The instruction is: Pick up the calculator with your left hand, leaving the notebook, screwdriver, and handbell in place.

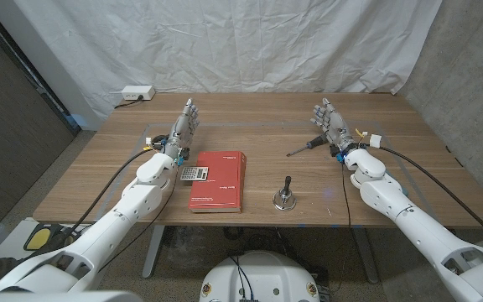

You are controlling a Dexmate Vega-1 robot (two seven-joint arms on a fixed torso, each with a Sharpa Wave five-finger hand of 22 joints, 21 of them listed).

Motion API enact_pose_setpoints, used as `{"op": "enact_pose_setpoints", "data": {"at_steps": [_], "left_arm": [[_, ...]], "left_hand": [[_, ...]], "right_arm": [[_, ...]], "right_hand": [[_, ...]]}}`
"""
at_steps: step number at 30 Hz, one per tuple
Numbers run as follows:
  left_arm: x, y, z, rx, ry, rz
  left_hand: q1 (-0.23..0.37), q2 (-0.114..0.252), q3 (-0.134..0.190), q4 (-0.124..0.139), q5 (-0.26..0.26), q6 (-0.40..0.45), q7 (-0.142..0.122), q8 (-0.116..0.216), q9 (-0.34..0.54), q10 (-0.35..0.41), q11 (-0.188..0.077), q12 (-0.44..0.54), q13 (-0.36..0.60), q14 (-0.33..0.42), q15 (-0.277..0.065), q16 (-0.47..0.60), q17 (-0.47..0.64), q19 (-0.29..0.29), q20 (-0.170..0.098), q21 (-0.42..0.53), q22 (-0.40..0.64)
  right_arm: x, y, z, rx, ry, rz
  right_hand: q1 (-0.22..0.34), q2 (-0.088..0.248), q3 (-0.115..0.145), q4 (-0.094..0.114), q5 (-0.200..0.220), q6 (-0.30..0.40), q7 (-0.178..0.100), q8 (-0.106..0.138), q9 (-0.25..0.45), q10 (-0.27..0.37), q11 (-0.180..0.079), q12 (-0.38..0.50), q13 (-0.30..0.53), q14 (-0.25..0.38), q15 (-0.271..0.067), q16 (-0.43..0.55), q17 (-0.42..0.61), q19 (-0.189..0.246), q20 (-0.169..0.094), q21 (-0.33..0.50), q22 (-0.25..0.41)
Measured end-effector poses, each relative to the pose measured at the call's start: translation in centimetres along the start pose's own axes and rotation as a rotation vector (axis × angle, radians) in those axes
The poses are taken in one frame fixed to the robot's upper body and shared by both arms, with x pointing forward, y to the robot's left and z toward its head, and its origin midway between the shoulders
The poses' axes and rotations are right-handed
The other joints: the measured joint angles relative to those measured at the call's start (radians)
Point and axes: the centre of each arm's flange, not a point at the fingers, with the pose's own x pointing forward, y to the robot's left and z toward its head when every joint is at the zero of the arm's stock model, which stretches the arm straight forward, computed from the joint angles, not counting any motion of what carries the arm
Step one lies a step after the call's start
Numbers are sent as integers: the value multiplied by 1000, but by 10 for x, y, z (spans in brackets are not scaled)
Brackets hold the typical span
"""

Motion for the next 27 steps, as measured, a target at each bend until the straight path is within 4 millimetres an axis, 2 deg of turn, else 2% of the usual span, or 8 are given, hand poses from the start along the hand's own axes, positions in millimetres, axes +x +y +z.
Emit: {"op": "enact_pose_setpoints", "data": {"at_steps": [13, 27], "left_arm": [[-10, 4, 0, -7, 7, 25], [-24, 11, 16, 27, 3, 33]], "left_hand": [[13, 13, 0, 0, 7, 5, -3, 8, 0, 5, 3, 8, -3, 0, 0, 7, 0, 0, 0, 0, 0], [26, 26, 7, -7, 10, 24, -5, 16, 0, 22, -4, 8, -3, 4, -4, 7, 0, 0, 0, 0, 0]], "right_arm": [[4, 10, -1, 11, 4, 12], [2, 17, -1, 12, 1, 10]], "right_hand": [[0, 0, 0, 0, 0, 8, -2, 0, 0, 11, 0, 8, 0, 13, 1, 0, 0, 11, 0, 0, 0], [4, 4, 0, 0, 0, 8, -2, 0, 0, 16, -5, 8, 0, 19, 6, 0, 0, 14, -4, -4, 0]]}}
